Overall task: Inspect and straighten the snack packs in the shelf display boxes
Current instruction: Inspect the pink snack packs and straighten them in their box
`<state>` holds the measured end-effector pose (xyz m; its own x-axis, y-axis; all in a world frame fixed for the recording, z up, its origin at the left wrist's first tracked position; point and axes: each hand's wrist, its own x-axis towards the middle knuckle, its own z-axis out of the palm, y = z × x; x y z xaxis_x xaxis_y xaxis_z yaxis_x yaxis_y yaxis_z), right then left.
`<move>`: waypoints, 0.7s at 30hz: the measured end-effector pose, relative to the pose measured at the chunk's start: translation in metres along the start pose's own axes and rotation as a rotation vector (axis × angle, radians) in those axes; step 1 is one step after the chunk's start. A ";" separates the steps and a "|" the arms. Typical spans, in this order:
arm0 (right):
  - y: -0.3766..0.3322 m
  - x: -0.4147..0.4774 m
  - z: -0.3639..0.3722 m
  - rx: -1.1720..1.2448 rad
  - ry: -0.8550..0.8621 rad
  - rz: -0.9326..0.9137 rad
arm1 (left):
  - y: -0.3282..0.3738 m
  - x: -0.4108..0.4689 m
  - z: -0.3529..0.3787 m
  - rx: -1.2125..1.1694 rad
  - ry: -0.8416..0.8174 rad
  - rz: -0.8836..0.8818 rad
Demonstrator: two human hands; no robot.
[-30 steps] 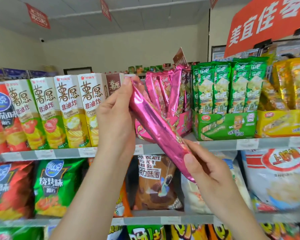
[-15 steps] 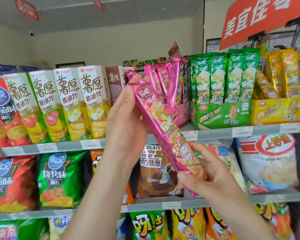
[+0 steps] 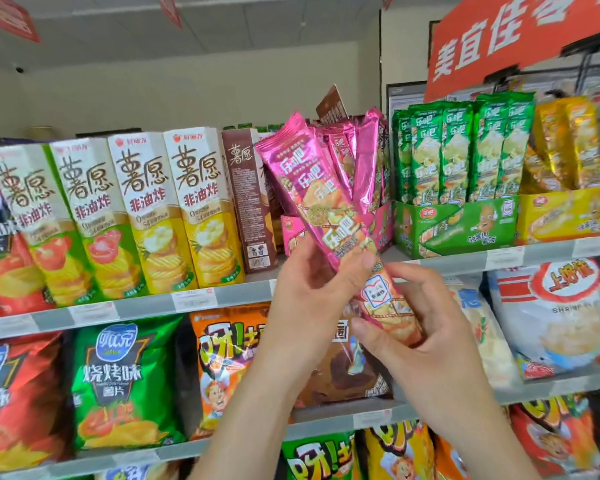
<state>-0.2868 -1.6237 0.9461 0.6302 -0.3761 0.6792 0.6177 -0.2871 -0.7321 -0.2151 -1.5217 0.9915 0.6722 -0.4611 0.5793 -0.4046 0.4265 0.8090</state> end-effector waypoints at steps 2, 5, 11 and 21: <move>0.002 0.002 0.005 -0.011 0.000 0.003 | 0.001 0.001 -0.006 -0.014 -0.013 0.031; 0.005 0.004 0.009 0.050 -0.019 0.065 | 0.001 0.003 -0.015 -0.015 0.019 0.100; 0.014 0.006 0.019 0.549 -0.210 0.363 | 0.000 0.017 -0.025 -0.148 0.017 0.093; 0.028 0.009 0.032 0.200 0.124 0.118 | -0.002 0.026 -0.025 -0.012 -0.075 0.052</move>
<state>-0.2488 -1.6065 0.9332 0.6485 -0.5055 0.5691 0.6318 -0.0595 -0.7729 -0.1813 -1.5146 1.0026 0.6018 -0.4954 0.6265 -0.4301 0.4599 0.7768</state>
